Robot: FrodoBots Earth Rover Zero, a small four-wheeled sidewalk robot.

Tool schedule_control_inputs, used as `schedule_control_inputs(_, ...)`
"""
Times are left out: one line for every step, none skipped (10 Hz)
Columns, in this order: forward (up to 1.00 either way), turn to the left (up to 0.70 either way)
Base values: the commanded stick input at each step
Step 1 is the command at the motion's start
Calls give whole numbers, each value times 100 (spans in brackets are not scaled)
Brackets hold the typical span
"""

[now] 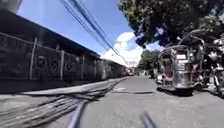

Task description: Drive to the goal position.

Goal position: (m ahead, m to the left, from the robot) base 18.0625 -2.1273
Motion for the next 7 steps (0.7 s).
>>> schedule_control_inputs(100,-36)
schedule_control_inputs(100,-39)
schedule_control_inputs(100,-40)
schedule_control_inputs(100,-40)
schedule_control_inputs(100,-32)
schedule_control_inputs(100,-10)
schedule_control_inputs(100,0)
